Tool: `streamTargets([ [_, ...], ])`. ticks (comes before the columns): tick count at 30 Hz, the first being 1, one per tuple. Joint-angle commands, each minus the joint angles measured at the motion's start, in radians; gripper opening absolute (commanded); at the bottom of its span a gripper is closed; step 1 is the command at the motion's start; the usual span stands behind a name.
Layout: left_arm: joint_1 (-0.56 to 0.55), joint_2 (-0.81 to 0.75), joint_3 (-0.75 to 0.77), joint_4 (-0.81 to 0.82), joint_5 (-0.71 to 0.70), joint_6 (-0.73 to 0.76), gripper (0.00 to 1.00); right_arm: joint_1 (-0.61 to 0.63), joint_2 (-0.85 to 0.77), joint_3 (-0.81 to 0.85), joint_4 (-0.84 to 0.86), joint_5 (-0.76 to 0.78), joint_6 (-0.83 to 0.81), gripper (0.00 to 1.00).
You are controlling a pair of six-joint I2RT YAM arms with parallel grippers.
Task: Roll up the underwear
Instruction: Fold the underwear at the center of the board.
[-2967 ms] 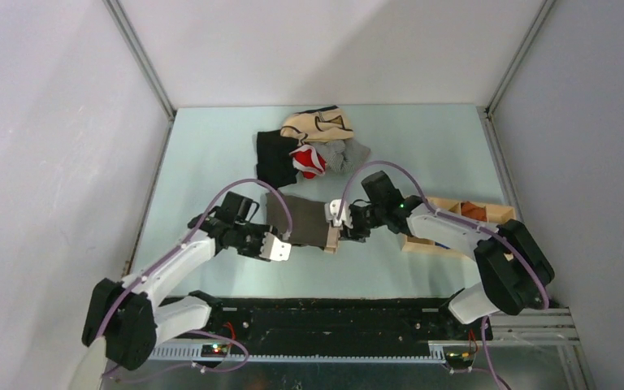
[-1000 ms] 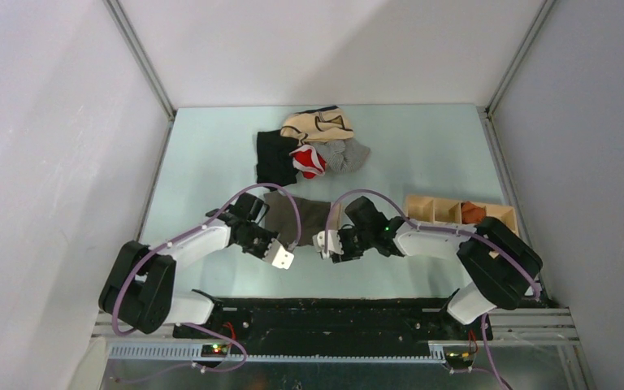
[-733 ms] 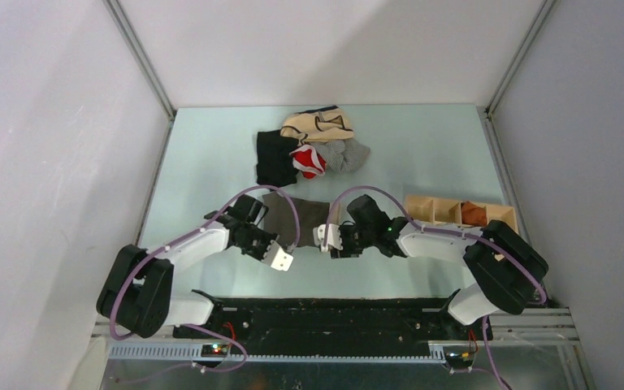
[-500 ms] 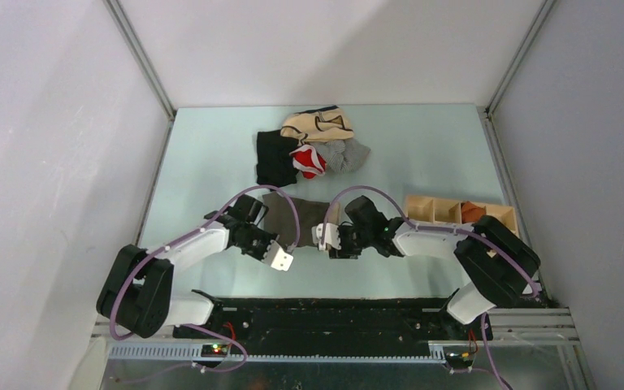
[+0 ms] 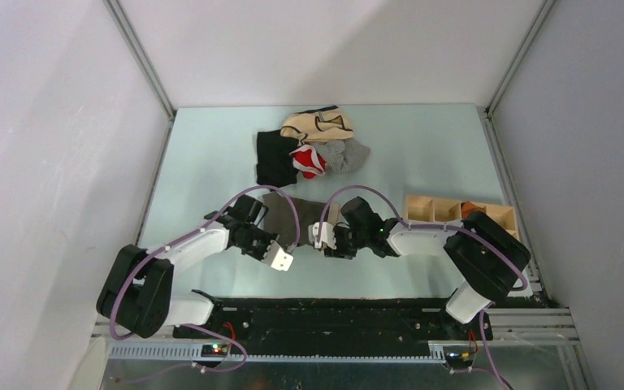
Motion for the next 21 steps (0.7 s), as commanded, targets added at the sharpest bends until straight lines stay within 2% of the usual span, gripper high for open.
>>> streamTargets([
  [1,-0.007,-0.016,-0.016,0.008,-0.003,0.02,0.03,0.017,0.049,0.0,-0.057,0.002,0.013,0.33],
  [7,-0.004,-0.015,-0.016,-0.003,-0.026,0.017,0.02,0.017,0.036,0.032,-0.127,0.001,-0.026,0.09],
  [8,-0.002,-0.015,-0.014,-0.016,-0.029,0.019,0.02,0.012,0.031,0.038,-0.136,0.005,-0.028,0.01],
  [11,-0.001,-0.032,-0.008,-0.046,-0.035,0.034,0.01,-0.011,0.001,0.051,-0.153,-0.016,-0.037,0.0],
  [16,-0.001,-0.085,0.043,-0.15,-0.001,0.034,0.0,-0.077,-0.032,0.153,-0.296,-0.096,-0.029,0.0],
  [21,-0.001,-0.064,0.152,-0.314,0.049,-0.065,0.0,-0.154,-0.055,0.233,-0.504,-0.197,-0.081,0.0],
])
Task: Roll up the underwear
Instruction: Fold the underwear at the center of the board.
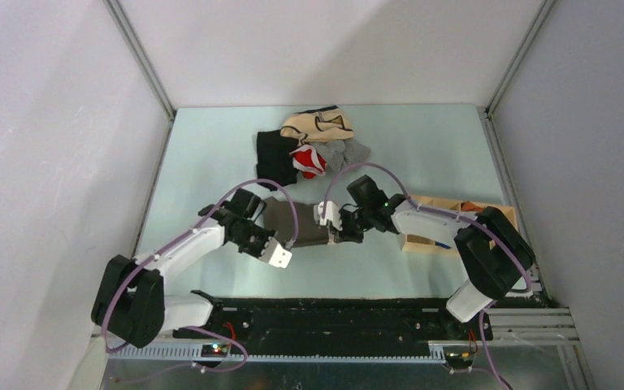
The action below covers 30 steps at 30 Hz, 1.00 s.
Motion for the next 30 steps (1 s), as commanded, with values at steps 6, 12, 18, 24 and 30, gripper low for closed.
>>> streamTargets([
  [6,-0.013,0.063,0.185,-0.29,0.125,-0.146,0.0,-0.092,-0.084,0.1,-0.422,-0.2,-0.095,0.0],
  [12,-0.031,0.146,0.248,-0.33,0.202,-0.248,0.0,-0.13,-0.036,0.151,-0.534,-0.279,-0.077,0.0],
  [18,-0.024,0.278,0.427,-0.449,0.199,-0.245,0.0,-0.181,0.012,0.194,-0.627,-0.333,-0.108,0.0],
  [24,-0.019,0.426,0.612,-0.582,0.156,-0.195,0.0,-0.243,0.116,0.3,-0.733,-0.392,-0.094,0.0],
  [30,-0.018,0.563,0.79,-0.676,0.107,-0.173,0.0,-0.288,0.212,0.414,-0.832,-0.404,-0.082,0.0],
])
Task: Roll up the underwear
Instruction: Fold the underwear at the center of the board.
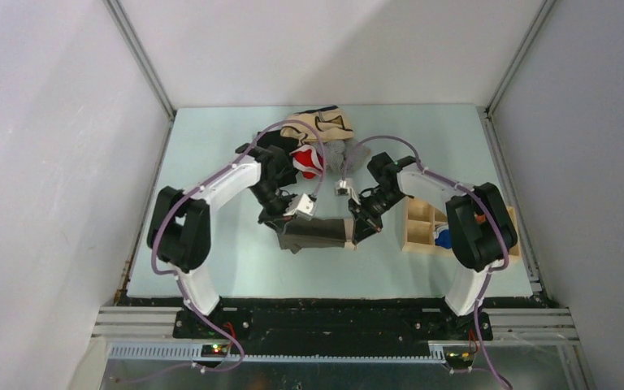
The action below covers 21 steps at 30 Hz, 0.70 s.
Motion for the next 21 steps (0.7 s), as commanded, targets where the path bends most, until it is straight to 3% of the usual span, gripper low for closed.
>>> streamTargets([
  [1,0.007,0.073,0.137,-0.116,-0.061,0.036,0.0,-0.036,0.08,0.113,-0.139,-0.029,0.013,0.0],
  [11,0.018,0.182,0.306,-0.151,-0.151,0.053,0.0,-0.085,0.248,0.347,-0.217,-0.031,0.133,0.0],
  [17,0.029,0.192,0.321,-0.129,-0.185,0.053,0.0,-0.091,0.298,0.435,-0.26,-0.05,0.149,0.0],
  [21,0.029,0.168,0.295,-0.142,-0.169,0.045,0.0,-0.086,0.288,0.411,-0.277,-0.033,0.149,0.0],
])
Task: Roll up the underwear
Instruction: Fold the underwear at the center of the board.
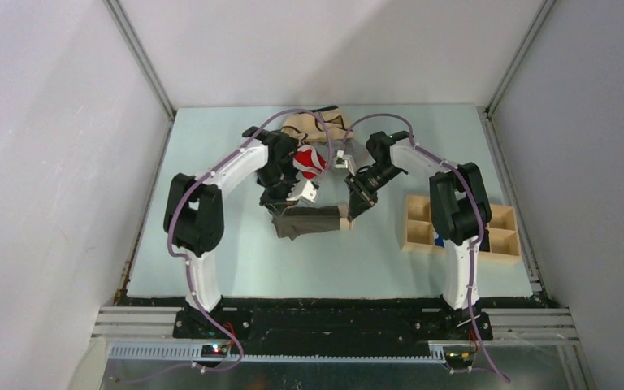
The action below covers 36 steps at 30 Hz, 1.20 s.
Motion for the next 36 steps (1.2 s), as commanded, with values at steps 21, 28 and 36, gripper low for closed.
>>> streamTargets([
  [21,-0.032,-0.098,-0.171,-0.005,0.042,-0.056,0.0,0.025,-0.1,-0.188,-0.11,-0.043,-0.02,0.0],
  [28,-0.01,0.063,0.067,-0.035,-0.075,-0.049,0.01,-0.032,0.057,0.05,-0.121,-0.033,0.066,0.0],
  [36,0.005,0.189,0.162,0.12,-0.172,-0.155,0.22,-0.068,0.28,0.277,-0.061,0.048,0.162,0.22],
])
